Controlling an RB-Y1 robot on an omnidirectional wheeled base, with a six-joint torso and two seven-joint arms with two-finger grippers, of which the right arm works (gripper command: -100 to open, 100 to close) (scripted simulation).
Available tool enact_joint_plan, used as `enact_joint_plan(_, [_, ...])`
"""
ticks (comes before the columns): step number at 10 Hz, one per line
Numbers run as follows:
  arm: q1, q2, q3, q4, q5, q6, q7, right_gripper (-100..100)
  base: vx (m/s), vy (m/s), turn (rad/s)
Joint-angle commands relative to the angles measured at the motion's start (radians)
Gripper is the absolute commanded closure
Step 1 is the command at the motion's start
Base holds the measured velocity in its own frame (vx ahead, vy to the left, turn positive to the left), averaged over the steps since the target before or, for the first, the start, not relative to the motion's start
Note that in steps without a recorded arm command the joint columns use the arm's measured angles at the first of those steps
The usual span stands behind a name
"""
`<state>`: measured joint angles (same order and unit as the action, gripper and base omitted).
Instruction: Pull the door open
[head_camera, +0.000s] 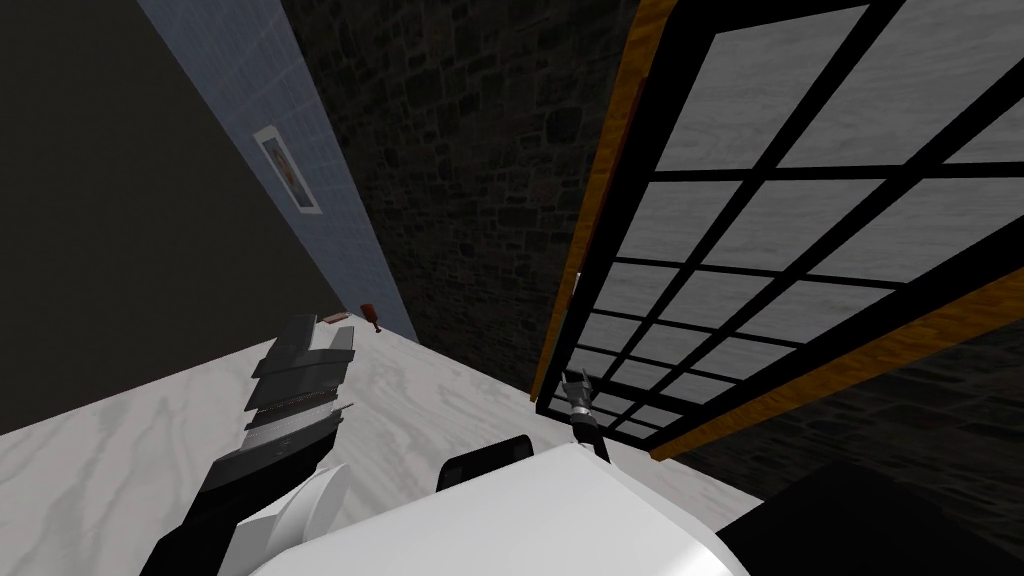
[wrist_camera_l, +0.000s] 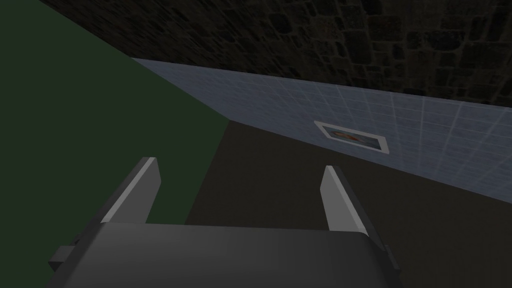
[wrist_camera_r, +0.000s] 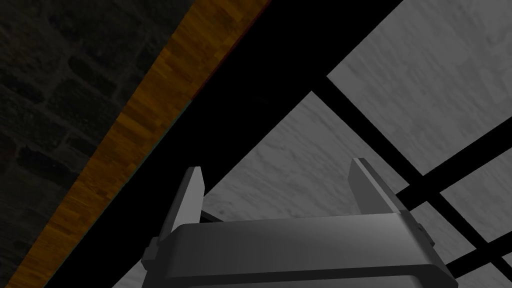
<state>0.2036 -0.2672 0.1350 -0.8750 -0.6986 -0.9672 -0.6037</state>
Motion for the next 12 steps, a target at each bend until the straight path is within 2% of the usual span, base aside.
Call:
enact_joint_plan(1, [-0.002, 0.004, 0.012, -0.009, -0.025, 0.003, -0.050, -100, -0.041, -0.011, 0.038])
enact_joint_plan(2, [-0.002, 0.004, 0.012, -0.009, -0.025, 0.003, -0.056, -100, -0.036, -0.008, 0.018])
enact_joint_plan(4, [-0.006, 0.010, 0.033, -0.022, -0.066, 0.006, -0.125, -100, -0.053, -0.003, 0.036])
enact_joint_plan(5, [-0.006, 0.010, 0.033, -0.022, -0.066, 0.006, -0.139, -100, -0.052, -0.004, 0.030])
enact_joint_plan(6, [-0.008, 0.013, 0.043, -0.028, -0.085, 0.008, -0.175, -100, -0.065, -0.007, 0.040])
enact_joint_plan(7, [-0.008, 0.013, 0.043, -0.028, -0.085, 0.008, -0.180, -100, -0.049, -0.008, 0.011])
enact_joint_plan(9, [-0.012, 0.019, 0.061, -0.040, -0.122, 0.012, -0.246, -100, -0.054, -0.011, 0.038])
enact_joint_plan(10, [-0.012, 0.019, 0.061, -0.040, -0.122, 0.012, -0.260, -100, -0.046, -0.008, 0.019])
enact_joint_plan(12, [-0.015, 0.024, 0.078, -0.051, -0.156, 0.015, -0.325, -100, -0.051, 0.003, 0.033])
